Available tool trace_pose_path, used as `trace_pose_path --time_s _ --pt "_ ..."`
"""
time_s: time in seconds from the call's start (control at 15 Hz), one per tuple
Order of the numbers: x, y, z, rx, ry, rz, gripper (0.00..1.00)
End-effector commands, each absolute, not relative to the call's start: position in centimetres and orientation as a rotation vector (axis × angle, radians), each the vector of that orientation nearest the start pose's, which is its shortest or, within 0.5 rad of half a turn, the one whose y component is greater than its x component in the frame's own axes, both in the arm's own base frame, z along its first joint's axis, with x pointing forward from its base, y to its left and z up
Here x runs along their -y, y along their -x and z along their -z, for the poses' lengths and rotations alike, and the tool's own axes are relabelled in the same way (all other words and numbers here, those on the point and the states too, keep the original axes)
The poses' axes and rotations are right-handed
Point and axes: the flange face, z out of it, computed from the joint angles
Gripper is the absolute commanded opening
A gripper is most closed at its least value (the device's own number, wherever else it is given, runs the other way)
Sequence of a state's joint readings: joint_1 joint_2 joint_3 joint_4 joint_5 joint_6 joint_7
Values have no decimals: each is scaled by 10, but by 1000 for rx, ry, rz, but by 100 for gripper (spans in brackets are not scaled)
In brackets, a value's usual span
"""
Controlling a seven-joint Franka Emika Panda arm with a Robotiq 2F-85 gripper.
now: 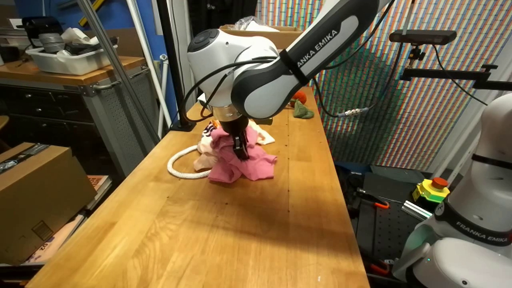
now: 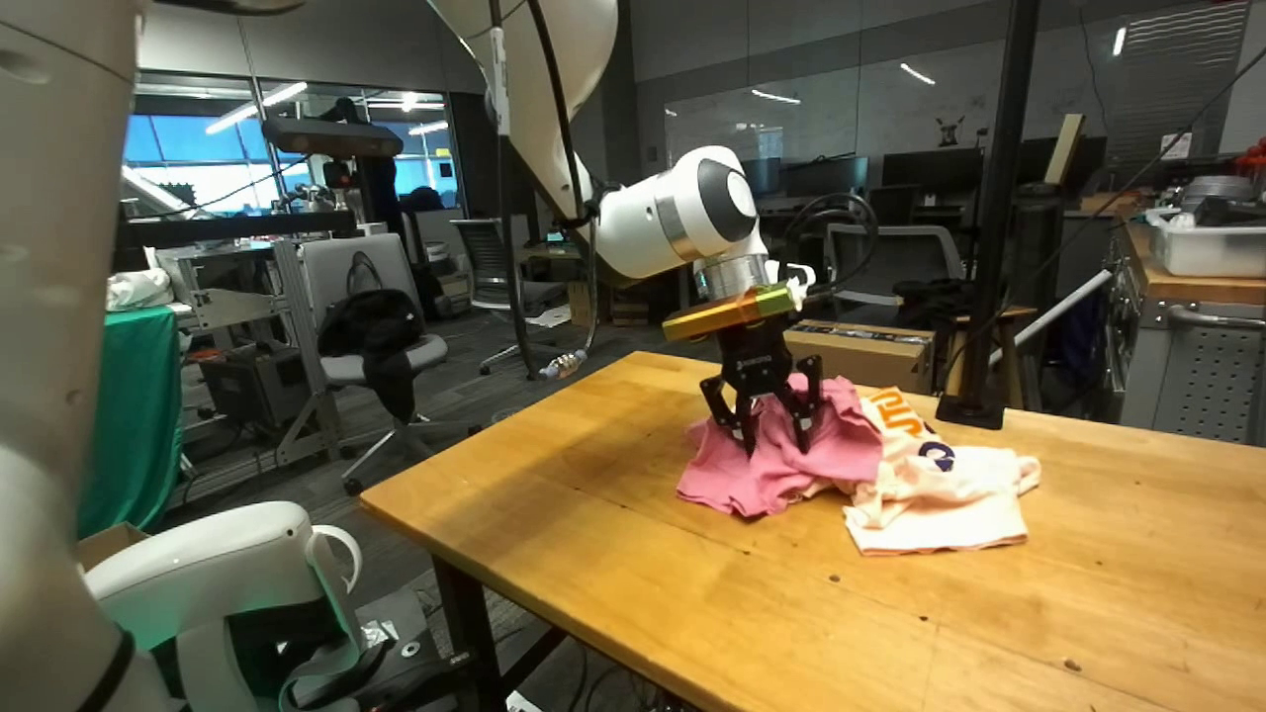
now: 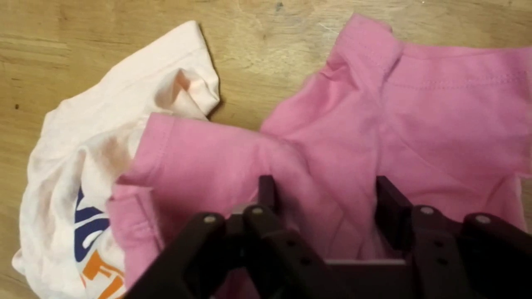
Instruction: Put the plushy and peach shirt on the right and put the pink shirt on the left
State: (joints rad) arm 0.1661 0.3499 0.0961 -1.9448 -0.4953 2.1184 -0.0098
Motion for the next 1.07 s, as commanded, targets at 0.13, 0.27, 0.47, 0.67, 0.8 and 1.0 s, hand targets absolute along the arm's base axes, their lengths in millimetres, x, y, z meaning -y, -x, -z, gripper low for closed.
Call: trace_pose_path --time_s 0.13,0.27,0.47,0.67,0.8,1.0 --pt "-129 -579 -299 941 3410 -163 15" --pt "-128 -579 -300 920 3417 -160 7" --pt "-126 -578 -306 881 3427 -157 4" --pt "-125 -575 -319 827 3452 -166 7" --pt "-123 -574 -329 791 3466 -160 8" --pt "-119 -571 -345 731 3497 -133 7"
